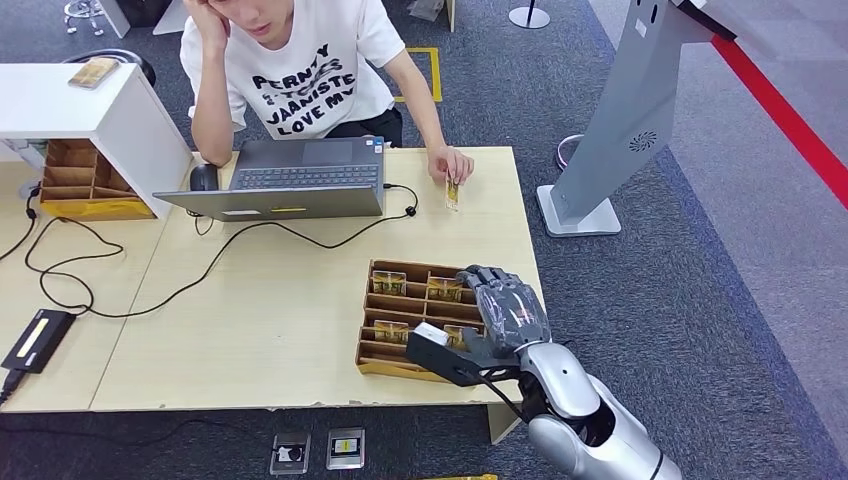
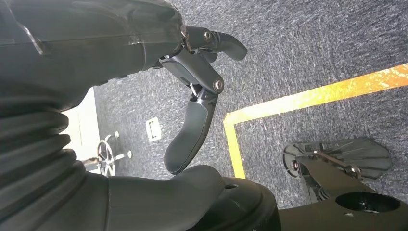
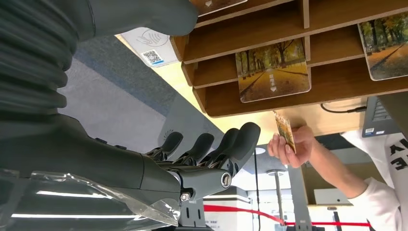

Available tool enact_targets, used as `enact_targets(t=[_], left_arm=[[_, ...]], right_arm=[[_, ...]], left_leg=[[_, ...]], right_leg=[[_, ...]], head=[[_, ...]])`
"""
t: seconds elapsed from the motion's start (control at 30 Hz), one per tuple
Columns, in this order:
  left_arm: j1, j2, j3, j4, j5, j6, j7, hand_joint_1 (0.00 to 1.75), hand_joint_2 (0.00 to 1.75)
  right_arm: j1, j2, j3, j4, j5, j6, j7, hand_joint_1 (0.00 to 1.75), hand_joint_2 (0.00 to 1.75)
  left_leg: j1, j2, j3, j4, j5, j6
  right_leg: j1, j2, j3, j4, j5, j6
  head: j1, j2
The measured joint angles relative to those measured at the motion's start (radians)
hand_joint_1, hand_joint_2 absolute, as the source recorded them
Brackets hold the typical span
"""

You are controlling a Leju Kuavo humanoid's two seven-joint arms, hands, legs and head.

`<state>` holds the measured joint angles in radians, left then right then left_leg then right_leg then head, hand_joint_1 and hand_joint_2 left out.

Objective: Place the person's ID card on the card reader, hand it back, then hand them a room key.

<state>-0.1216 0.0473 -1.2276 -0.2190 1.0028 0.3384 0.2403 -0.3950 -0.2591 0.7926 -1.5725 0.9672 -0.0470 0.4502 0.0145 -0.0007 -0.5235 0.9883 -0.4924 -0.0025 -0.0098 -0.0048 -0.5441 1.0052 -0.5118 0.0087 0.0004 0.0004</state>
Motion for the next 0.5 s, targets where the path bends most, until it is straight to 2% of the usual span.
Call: enact_targets(t=[0.5], left_arm=[[0.000, 0.000, 0.000, 0.000, 0.001, -0.001, 0.001, 0.00, 1.75]], right_arm=[[-0.012, 0.009, 0.012, 0.095, -0.031, -0.006, 0.005, 0.62, 1.75]], left_leg=[[0.000, 0.000, 0.000, 0.000, 0.000, 0.000]], right_leg=[[0.000, 0.000, 0.000, 0.000, 0.000, 0.000]], head=[[0.000, 0.000]])
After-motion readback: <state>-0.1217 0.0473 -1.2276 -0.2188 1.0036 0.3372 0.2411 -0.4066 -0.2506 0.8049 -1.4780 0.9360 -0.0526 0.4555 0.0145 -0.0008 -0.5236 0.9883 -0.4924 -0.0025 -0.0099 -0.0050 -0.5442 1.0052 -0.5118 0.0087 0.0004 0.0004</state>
